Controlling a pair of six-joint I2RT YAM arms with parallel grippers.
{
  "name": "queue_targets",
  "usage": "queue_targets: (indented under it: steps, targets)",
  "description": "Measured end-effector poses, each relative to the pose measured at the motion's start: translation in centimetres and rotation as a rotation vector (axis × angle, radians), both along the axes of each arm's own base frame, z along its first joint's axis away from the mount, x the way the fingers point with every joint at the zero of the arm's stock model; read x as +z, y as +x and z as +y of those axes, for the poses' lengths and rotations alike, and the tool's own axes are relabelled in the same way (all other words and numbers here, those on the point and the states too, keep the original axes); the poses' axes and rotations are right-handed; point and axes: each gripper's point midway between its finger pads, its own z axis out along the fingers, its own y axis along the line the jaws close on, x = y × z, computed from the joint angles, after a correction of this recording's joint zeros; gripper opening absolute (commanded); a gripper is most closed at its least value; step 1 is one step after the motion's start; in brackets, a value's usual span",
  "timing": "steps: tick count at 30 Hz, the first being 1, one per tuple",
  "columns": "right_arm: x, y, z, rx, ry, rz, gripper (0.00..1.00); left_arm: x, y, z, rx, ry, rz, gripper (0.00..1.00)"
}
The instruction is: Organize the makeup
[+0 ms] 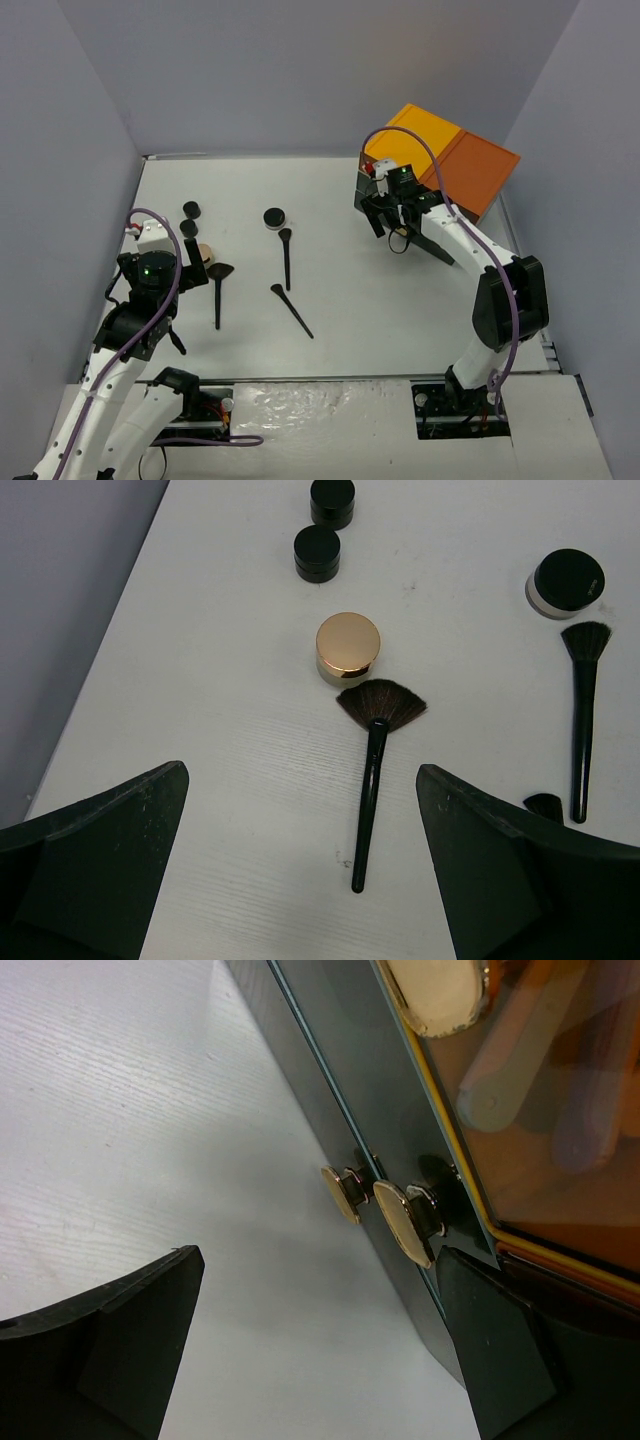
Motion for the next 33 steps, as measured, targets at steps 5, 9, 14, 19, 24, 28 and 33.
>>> queue_targets:
  steps: [5,9,14,19,24,28,33]
  targets:
    - [-0.7,0.4,-0.1,0.029,-0.050,0.003,1.00,0.0,0.0,0.0,-0.001,0.004,0.001,0.97]
    - [-0.7,0.7,0.0,0.054,-0.062,0.001,1.00,0.0,0.0,0.0,-0.002,0.005,0.001,0.97]
    - [-0.7,0.7,0.6,0.086,-0.058,0.004,1.00,0.0,0.0,0.0,-0.003,0.007,0.002,0.97]
    - [-0.8,0.6,1.0,0.101,-0.048,0.007,0.99,0.0,0.0,0.0,-0.003,0.007,0.002,0.97]
    - [-0.8,0.5,1.2,0.103,-0.042,0.012,0.99,0.0,0.0,0.0,-0.003,0.008,0.002,0.97]
    - [-0.7,-0.3,1.9,0.104,-0.028,0.023,0.99,0.0,0.0,0.0,-0.003,0.008,0.002,0.97]
    - [-0.6,-2.3,3.4,0.126,0.001,0.051,0.99,0.0,0.0,0.0,-0.004,0.008,0.003,0.97]
